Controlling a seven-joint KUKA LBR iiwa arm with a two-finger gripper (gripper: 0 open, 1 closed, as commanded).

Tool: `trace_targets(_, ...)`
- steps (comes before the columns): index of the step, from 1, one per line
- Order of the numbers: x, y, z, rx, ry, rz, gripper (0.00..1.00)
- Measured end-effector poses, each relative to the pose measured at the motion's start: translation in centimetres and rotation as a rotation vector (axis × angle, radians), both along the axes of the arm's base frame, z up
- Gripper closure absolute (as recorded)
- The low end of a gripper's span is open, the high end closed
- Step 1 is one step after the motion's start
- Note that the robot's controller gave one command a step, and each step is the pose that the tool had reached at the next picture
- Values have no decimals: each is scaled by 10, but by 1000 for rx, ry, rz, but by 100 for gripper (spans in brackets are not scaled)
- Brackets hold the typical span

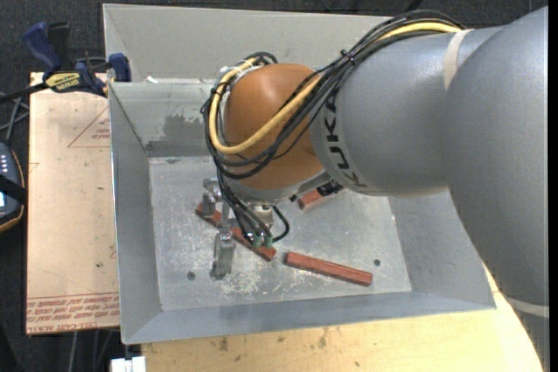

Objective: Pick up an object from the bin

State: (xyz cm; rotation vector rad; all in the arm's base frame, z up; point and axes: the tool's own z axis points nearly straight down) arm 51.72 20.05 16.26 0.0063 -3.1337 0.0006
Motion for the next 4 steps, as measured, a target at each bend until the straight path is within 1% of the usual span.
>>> trace_targets(1, 2, -1, 4, 1, -7, -3, 0)
trace_targets(2, 30, -29, -8, 4, -11, 21, 0)
trace_targets(3, 34, -52, -49, 2, -11, 116, 0)
trace_targets(4, 54, -33, -92, 3, -10, -139, 100)
